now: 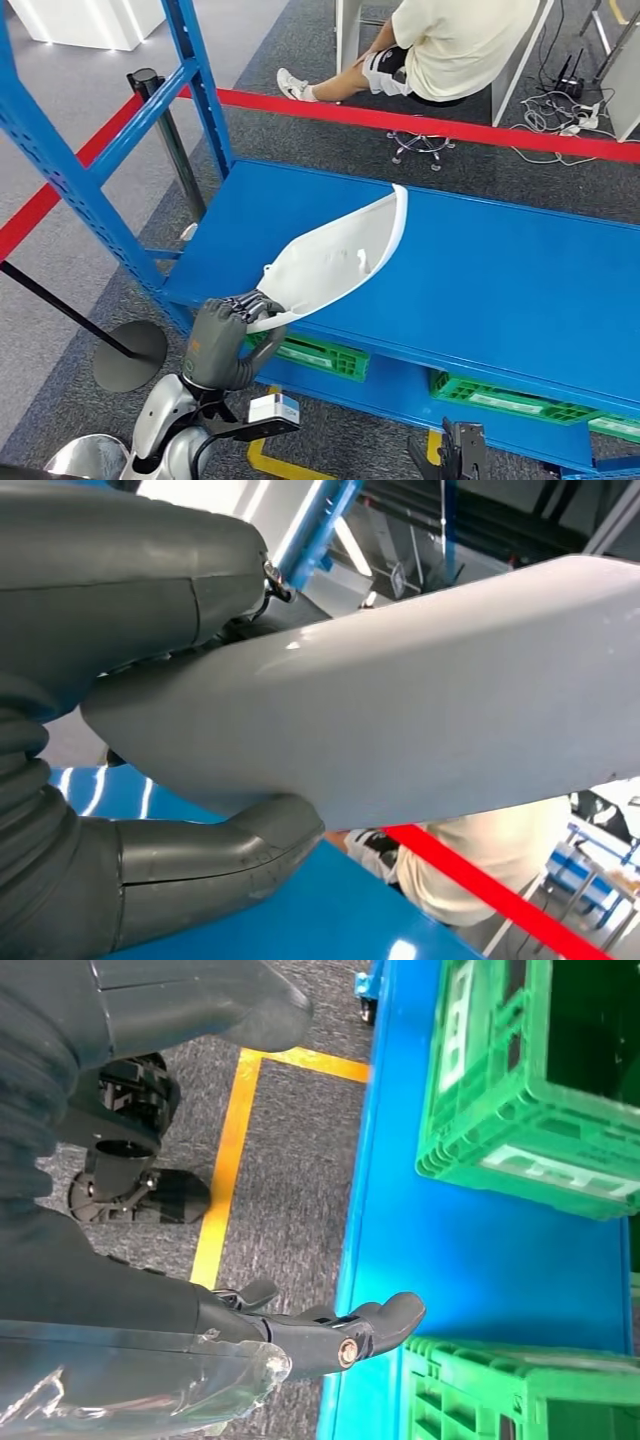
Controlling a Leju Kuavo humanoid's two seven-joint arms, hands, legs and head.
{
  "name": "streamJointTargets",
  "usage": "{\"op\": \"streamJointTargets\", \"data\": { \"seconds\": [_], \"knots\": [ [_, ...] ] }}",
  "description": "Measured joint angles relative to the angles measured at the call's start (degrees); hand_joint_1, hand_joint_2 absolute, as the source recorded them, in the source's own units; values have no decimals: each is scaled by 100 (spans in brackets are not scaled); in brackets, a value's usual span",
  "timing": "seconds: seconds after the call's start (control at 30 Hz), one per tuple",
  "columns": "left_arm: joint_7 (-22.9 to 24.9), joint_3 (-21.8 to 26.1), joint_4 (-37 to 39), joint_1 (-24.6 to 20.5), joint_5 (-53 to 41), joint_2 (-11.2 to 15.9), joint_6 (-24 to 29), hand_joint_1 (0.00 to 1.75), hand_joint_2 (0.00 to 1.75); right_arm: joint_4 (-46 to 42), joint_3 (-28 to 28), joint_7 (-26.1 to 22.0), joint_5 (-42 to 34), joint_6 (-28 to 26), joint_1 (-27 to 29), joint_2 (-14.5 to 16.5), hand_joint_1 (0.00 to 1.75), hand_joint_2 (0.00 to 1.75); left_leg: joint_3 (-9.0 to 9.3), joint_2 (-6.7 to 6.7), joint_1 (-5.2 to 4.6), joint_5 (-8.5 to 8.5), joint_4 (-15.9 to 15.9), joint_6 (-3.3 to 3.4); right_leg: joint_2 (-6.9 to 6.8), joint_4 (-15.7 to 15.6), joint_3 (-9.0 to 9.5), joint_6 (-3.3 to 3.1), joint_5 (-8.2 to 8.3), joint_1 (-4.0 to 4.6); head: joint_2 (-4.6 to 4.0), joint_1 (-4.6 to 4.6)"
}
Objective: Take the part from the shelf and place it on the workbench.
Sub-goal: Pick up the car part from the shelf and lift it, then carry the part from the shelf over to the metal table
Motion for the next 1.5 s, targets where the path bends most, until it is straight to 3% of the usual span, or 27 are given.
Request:
{"op": "streamJointTargets", "data": {
  "seconds": [0.07, 0.1, 0.17, 0.23, 0.27, 0.33, 0.37, 0.43, 0.5, 0.6, 0.67, 0.73, 0.77, 0.83, 0.9, 0.97, 1.0, 1.03, 1.1, 1.17, 1.23, 1.27, 1.3, 1.37, 1.4, 1.43, 1.5],
  "knots": [
    [-1, 9, -8, 14, 5, -3, -2, 175, 175, -9, -1, 0, -4, 0, 26, 0, 0, 175, -73, 8, -1, 91, -51, 29, -2, -49, -29, 70, 77, -18, -1, -4],
    [-1, 12, -8, 20, 5, -4, -3, 175, 175, -11, -1, 0, -5, 0, 46, 0, 0, 175, -113, 16, 4, 152, -67, 66, -14, -19, -66, 101, 10, -25, -1, 2],
    [-4, 16, -9, 28, 13, -8, -5, 175, 175, -21, 2, 0, -22, 0, 76, 0, 0, 175, -211, 36, 22, 272, -89, 134, -49, 370, -203, 148, -415, -30, 0, 32],
    [-30, 23, -9, 34, 55, -12, -6, 175, 175, -45, 11, 0, -104, 0, 89, 0, 0, 175, -336, 70, 16, 373, -88, 169, -72, 1103, -373, 186, -920, -30, 0, 65],
    [-53, 29, -9, 37, 87, -13, -5, 175, 175, -63, 20, 0, -179, 0, 100, 0, 0, 175, -401, 96, 13, 423, -86, 174, -74, 1397, -402, 201, -1027, -29, -1, 71],
    [-100, 51, -7, 43, 145, -14, -4, 175, 175, -108, 50, 0, -360, 0, 138, -3, 0, 175, -518, 165, 10, 513, -81, 166, -90, 1428, -192, 218, -889, -29, -1, 76],
    [-119, 66, -5, 45, 165, -15, -4, 175, 175, -133, 72, 0, -445, 0, 154, -7, 0, 175, -565, 203, 11, 552, -77, 151, -132, 1134, 67, 221, -735, -29, -1, 76],
    [-152, 101, -3, 47, 202, -17, -4, 175, 175, -180, 124, -1, -588, 1, 161, -16, 0, 175, -625, 287, -2, 616, -66, 102, -316, 311, 639, 213, -661, 1, -1, 75],
    [-183, 131, -1, 48, 227, -19, -4, 175, 175, -211, 166, -4, -698, 3, 165, -21, 0, 175, -642, 388, -16, 683, -56, 41, -409, -153, 887, 143, -742, 49, 0, 61],
    [-211, 156, 2, 47, 238, -29, 1, 175, 175, -222, 184, -6, -811, 2, 230, -36, 0, 175, -668, 446, -5, 686, -27, -51, -279, -204, 795, -26, -642, 57, 0, 46],
    [-253, 168, 2, 50, 280, -33, 8, 175, 175, -222, 196, -5, -862, -4, 266, -44, 0, 175, -787, 264, 7, 321, 280, -122, -184, -222, 693, -127, -511, 31, -1, 34],
    [-340, 178, 3, 51, 365, -31, 10, 175, 175, -222, 207, -5, -933, -9, 278, -49, 0, 175, -993, 88, 16, -217, 969, -160, -76, -217, 530, -164, -369, 25, -1, 12],
    [-388, 188, 7, 51, 409, -31, 9, 175, 175, -222, 214, -5, -986, -10, 291, -52, 0, 175, -1065, 58, 15, -379, 1294, -161, -21, -215, 441, -166, -300, 26, -1, 5],
    [-465, 218, 20, 50, 473, -31, 8, 175, 175, -226, 237, -4, -1094, -9, 325, -64, 0, 175, -987, 34, 13, -342, 1487, -139, 89, -212, 271, -157, -164, 28, -1, 4],
    [-507, 249, 37, 44, 514, -37, 2, 175, 175, -232, 267, -4, -1162, -9, 340, -78, 0, 175, -552, -55, 16, -43, 964, -88, 215, -210, 115, -131, -24, 24, -1, 3],
    [-544, 272, 57, 30, 550, -58, -4, 175, 175, -240, 300, -6, -1214, -20, 340, -91, 0, 175, -20, -279, 26, 28, 177, -28, 346, -216, -11, -77, 118, 24, 0, 7],
    [-566, 280, 70, 22, 565, -72, -7, 175, 175, -244, 317, -7, -1238, -32, 342, -99, 0, 175, 130, -364, 25, 1, -83, -9, 403, -233, -47, -41, 192, 19, 0, -1],
    [-588, 289, 84, 16, 578, -85, -8, 175, 175, -248, 331, -7, -1264, -44, 354, -107, 0, 175, 179, -387, 15, -19, -213, 7, 457, -268, -71, -1, 270, 11, 0, -8],
    [-618, 309, 115, 6, 598, -103, -10, 175, 175, -247, 345, -7, -1321, -58, 415, -135, 0, 175, 108, -277, 15, 93, -252, 58, 506, -342, -120, 68, 362, -10, -1, -27],
    [-628, 331, 146, 0, 613, -127, -10, 175, 175, -247, 355, -5, -1360, -60, 487, -158, 0, 175, -11, -146, 36, 237, -274, 141, 300, -148, -266, 104, 52, -16, -1, 13],
    [-639, 357, 175, 1, 632, -144, -10, 175, 175, -255, 380, -5, -1393, -60, 499, -162, 0, 175, -173, -8, 38, 368, -276, 182, 18, 534, -479, 148, -581, -26, -1, 61],
    [-645, 373, 189, 1, 644, -145, -10, 175, 175, -263, 398, -5, -1417, -60, 491, -162, 0, 175, -260, 75, 37, 436, -274, 181, -45, 953, -557, 182, -797, -33, -1, 71],
    [-656, 390, 205, 1, 653, -144, -10, 175, 175, -271, 420, -5, -1449, -60, 485, -162, 0, 175, -350, 161, 37, 504, -270, 175, -72, 1290, -573, 213, -860, -40, -1, 74],
    [-681, 426, 241, -1, 678, -145, -13, 175, 175, -296, 455, -4, -1520, -61, 493, -164, 0, 175, -518, 316, 41, 625, -256, 147, -110, 1459, -342, 260, -620, -55, -1, 78],
    [-697, 444, 260, -3, 692, -148, -14, 175, 175, -313, 470, -4, -1555, -65, 498, -165, 0, 175, -588, 379, 44, 675, -245, 122, -165, 1242, -69, 280, -468, -62, -1, 78],
    [-713, 461, 274, -5, 706, -157, -16, 175, 175, -334, 487, -4, -1589, -72, 494, -165, 0, 175, -644, 435, 39, 717, -225, 91, -278, 834, 315, 302, -454, -60, -1, 83],
    [-744, 497, 293, -15, 736, -174, -17, 175, 175, -373, 530, -8, -1645, -83, 464, -164, 0, 175, -706, 549, 22, 792, -171, 23, -462, -36, 962, 267, -669, -29, -1, 85]
  ]
}}
